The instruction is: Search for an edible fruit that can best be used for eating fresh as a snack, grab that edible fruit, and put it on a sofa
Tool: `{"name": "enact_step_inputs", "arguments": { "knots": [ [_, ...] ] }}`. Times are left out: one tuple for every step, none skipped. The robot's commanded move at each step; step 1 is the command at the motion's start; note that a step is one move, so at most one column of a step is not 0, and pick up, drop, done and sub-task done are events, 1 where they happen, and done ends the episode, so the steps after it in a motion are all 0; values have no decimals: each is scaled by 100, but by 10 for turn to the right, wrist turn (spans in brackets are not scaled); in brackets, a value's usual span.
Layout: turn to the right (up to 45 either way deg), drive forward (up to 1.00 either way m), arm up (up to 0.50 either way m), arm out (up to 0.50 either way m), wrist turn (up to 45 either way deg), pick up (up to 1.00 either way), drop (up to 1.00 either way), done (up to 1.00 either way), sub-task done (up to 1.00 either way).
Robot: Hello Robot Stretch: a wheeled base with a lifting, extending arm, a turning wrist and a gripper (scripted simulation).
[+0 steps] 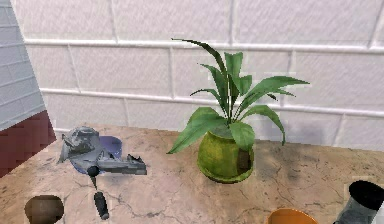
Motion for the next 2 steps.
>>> {"name": "enact_step_inputs", "arguments": {
  "knots": [
    [0, 0, 0, 0, 0, 100, 0, 0, 0],
    [0, 0, 10, 0, 0, 0, 0, 0, 0]
  ]
}}
